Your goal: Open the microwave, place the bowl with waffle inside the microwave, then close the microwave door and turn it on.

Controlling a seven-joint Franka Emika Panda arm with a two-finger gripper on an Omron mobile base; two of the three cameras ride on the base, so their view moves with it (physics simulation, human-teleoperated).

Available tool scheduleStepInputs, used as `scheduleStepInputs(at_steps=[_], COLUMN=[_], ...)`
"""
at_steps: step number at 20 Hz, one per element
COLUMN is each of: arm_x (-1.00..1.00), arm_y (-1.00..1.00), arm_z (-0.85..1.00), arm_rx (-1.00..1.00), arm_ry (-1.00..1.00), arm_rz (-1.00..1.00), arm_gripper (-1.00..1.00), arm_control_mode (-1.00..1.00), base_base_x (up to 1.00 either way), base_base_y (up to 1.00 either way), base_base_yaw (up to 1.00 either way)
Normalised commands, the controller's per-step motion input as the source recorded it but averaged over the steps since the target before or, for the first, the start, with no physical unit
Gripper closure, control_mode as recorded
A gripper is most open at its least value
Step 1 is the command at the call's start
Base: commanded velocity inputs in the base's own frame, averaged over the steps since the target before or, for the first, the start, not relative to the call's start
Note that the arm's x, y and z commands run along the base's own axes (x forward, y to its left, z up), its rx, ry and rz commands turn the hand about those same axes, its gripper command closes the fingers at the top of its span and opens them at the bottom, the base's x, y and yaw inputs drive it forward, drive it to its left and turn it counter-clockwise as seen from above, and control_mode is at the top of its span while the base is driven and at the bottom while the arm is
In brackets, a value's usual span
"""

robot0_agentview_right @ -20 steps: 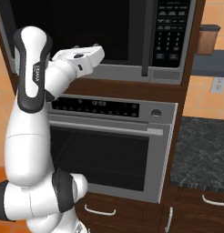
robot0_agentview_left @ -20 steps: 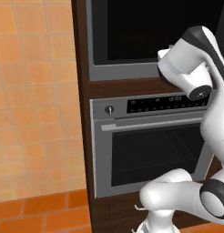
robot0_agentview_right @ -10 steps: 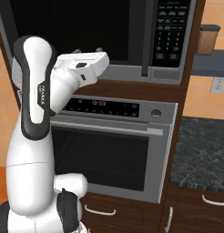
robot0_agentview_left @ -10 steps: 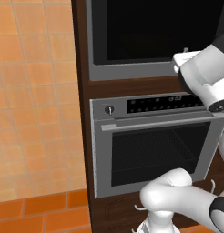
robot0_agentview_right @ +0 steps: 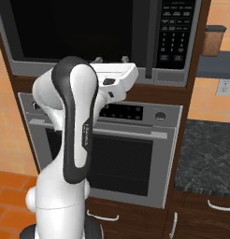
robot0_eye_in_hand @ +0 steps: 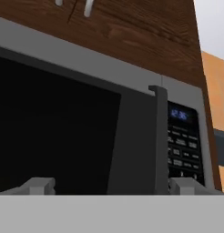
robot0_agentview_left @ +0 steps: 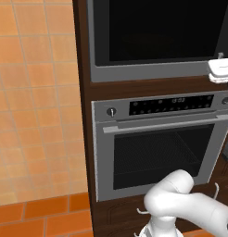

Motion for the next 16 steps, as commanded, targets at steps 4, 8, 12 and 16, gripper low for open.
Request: scheduleStepInputs(at_steps=[4, 8, 12, 16], arm_x=[0.00, 0.01, 0.00, 0.01], arm_y=[-0.59, -0.61, -0.54, -0.36], arm_z=[0.00, 0.00, 0.00, 0.00], arm_rx=[0.04, 0.00, 0.00, 0.01], arm_ry=[0.00, 0.04, 0.15, 0.27], arm_rz=[0.03, -0.01, -0.04, -0.02], arm_gripper=[-1.00, -1.00, -1.00, -1.00], arm_control_mode=[-1.00, -1.00, -1.00, -1.00], base_base_x=[0.00, 0.00, 0.00, 0.00], base_base_y=[0.00, 0.00, 0.00, 0.00], base_base_yaw=[0.00, 0.00, 0.00, 0.00])
